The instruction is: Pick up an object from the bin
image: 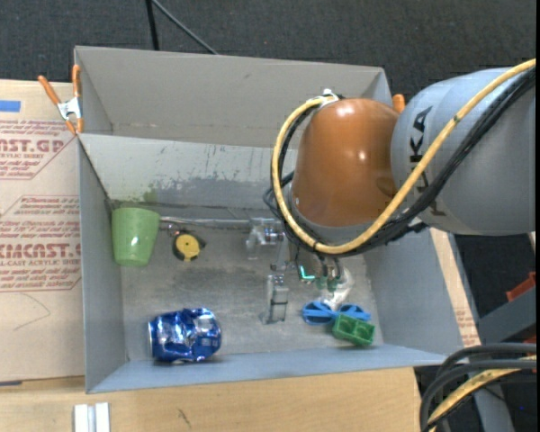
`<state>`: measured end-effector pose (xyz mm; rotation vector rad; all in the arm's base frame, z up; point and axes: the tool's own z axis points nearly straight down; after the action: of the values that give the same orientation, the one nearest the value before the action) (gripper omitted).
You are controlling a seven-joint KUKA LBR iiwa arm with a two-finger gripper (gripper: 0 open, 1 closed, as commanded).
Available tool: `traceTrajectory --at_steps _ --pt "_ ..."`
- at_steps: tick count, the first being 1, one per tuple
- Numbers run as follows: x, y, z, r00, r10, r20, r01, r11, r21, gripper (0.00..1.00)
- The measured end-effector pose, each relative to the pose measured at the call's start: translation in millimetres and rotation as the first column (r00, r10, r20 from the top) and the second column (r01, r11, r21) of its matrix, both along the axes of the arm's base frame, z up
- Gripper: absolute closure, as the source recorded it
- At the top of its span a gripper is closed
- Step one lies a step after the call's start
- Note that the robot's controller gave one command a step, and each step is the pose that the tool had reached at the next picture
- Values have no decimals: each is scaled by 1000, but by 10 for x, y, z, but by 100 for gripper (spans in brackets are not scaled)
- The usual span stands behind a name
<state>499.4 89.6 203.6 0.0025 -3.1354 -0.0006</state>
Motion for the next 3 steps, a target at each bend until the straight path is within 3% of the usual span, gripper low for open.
traceTrajectory --at_steps 1,2,3 --pt "-122 1131 -1382 999 41 2 -41 999 2 0" --pt "-74 1522 -1033 962 -273 8 273 962 2 0" --pt "-204 1116 -1045 986 -169 4 169 986 -3 0"
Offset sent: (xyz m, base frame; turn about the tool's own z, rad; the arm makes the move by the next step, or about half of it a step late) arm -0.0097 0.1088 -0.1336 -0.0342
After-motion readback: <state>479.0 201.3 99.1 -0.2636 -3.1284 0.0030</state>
